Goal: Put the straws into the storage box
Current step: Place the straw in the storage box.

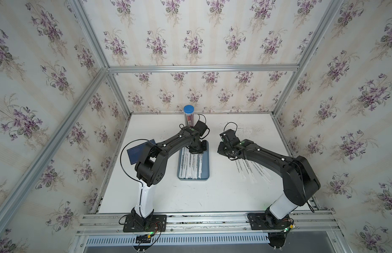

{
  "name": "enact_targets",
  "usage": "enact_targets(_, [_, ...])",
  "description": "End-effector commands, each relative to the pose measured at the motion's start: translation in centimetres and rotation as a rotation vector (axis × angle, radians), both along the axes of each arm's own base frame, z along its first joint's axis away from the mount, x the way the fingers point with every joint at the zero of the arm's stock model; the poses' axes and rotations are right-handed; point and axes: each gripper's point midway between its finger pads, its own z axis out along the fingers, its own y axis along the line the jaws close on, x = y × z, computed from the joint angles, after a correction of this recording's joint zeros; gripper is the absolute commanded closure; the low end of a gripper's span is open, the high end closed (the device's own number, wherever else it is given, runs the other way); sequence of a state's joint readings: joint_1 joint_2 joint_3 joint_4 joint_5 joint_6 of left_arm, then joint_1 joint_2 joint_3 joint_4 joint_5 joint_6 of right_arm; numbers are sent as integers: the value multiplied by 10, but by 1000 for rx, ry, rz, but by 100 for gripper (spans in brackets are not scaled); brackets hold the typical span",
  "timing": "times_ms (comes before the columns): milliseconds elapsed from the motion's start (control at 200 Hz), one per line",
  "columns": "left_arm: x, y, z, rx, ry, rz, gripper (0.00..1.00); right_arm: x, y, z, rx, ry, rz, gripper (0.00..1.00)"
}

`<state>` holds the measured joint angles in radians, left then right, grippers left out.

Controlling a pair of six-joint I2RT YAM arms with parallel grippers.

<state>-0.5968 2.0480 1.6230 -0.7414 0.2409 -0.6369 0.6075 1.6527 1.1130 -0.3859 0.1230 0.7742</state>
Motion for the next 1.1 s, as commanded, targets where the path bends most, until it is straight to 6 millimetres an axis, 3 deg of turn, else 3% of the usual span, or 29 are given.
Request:
enact_targets(0, [-5, -8, -5, -14, 10, -4, 90, 3, 0, 0, -8, -10, 0, 74])
enact_targets(210, [-13, -8, -21, -15, 36, 11, 89, 4, 1, 1, -11, -8, 5, 74])
enact_targets(485, [-5, -3, -33, 15, 17, 49, 86, 8, 5, 3, -12, -8, 15, 74])
enact_targets(669, [4, -1, -37, 45, -11, 54, 84, 9, 4, 6, -14, -12, 16, 74])
enact_targets(929, [-1, 8, -48, 88, -10, 40, 81, 9, 6, 4, -13, -6, 18, 74])
enact_targets(1094, [0, 7, -44, 89, -17, 32, 79, 9, 5, 5, -16, -12, 15, 74])
